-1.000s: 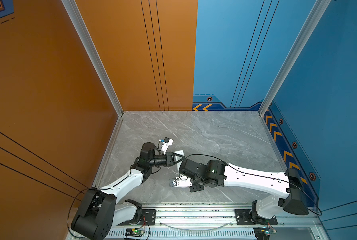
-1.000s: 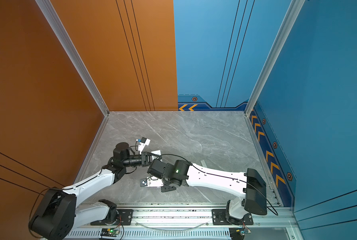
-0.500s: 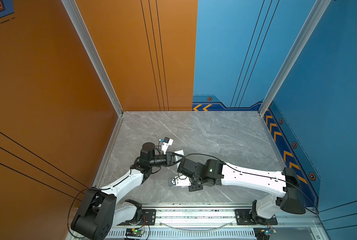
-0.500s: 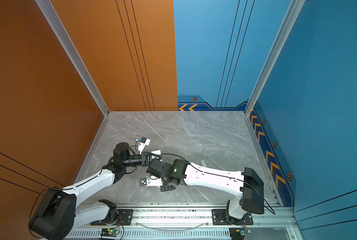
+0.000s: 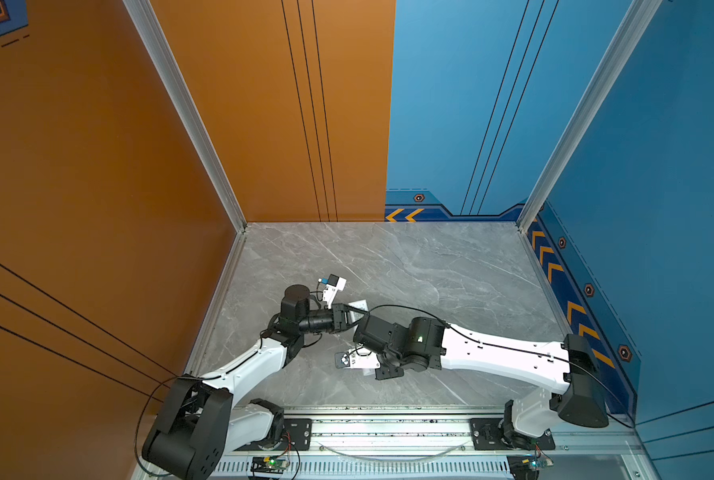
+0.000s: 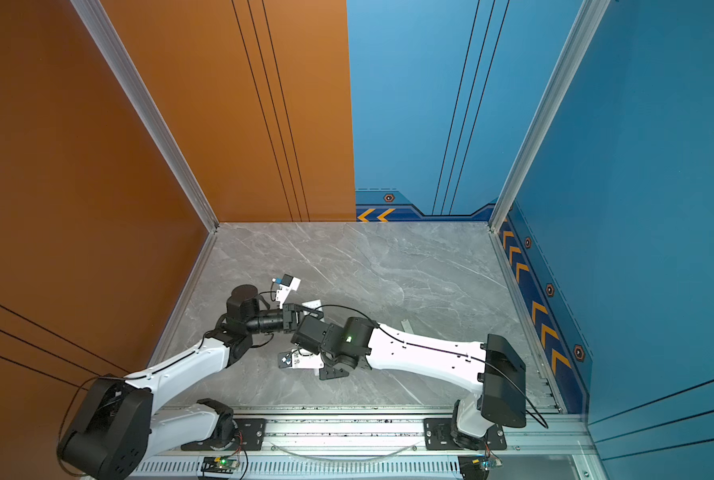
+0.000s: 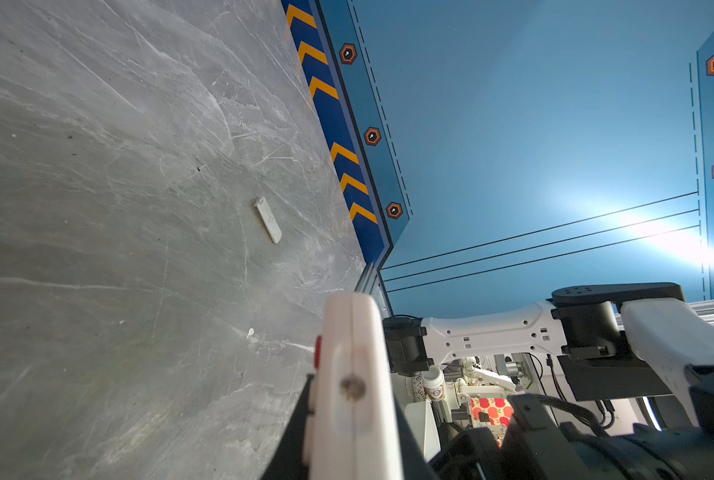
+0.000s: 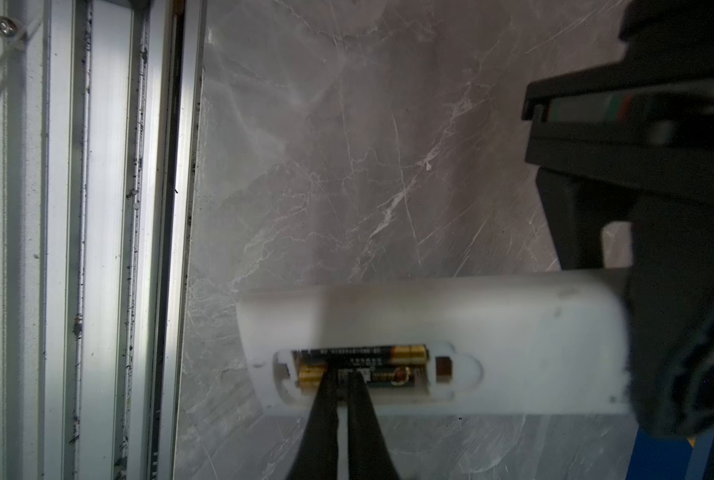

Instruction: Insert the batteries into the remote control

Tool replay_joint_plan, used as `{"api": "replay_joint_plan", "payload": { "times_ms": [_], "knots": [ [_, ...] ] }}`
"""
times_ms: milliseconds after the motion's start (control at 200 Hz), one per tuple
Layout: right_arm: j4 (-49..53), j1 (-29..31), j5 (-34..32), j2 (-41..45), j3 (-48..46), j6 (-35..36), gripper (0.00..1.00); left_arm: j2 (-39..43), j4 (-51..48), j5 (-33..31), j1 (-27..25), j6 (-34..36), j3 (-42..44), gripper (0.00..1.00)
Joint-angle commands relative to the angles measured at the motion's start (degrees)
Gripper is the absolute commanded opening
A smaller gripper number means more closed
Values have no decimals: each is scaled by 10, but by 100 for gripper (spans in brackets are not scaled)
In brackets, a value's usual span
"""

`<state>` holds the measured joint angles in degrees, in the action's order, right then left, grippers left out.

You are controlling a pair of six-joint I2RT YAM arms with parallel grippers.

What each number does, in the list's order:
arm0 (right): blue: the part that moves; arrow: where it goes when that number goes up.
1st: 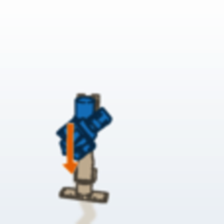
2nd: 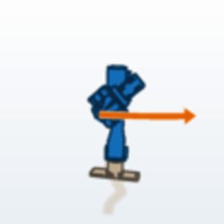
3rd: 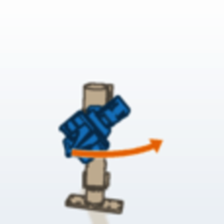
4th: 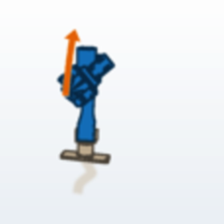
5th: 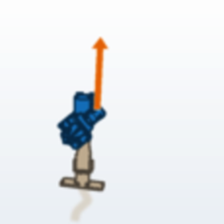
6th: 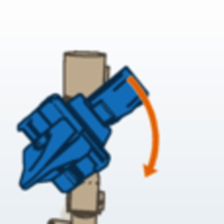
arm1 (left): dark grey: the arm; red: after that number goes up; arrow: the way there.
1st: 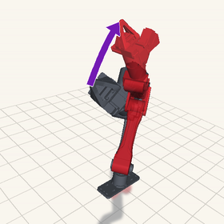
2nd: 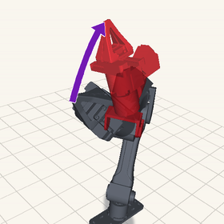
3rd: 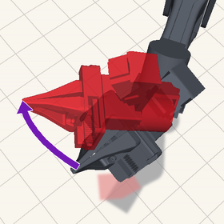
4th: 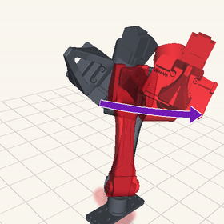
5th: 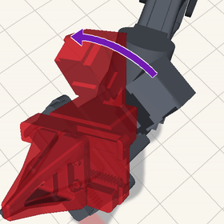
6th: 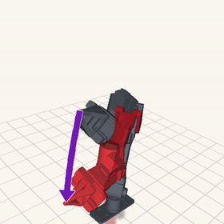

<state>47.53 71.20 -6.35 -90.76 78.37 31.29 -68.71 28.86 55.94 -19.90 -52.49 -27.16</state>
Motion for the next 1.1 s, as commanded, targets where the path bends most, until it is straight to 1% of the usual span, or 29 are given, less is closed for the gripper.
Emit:
{"api": "replay_joint_plan", "payload": {
  "times_ms": [0,616,966,1096],
  "knots": [
    [7,-7,-27,-7,11,-10,7,9,5,26,-3,-10,-17,0],
    [7,-4,-29,-2,11,-13,8,17,6,24,-3,-10,-15,0],
    [0,9,-50,34,21,-39,20,19,6,17,-1,-10,-14,0],
    [-8,13,-50,57,16,-56,23,21,6,13,0,-11,-12,0]
  ]
}}
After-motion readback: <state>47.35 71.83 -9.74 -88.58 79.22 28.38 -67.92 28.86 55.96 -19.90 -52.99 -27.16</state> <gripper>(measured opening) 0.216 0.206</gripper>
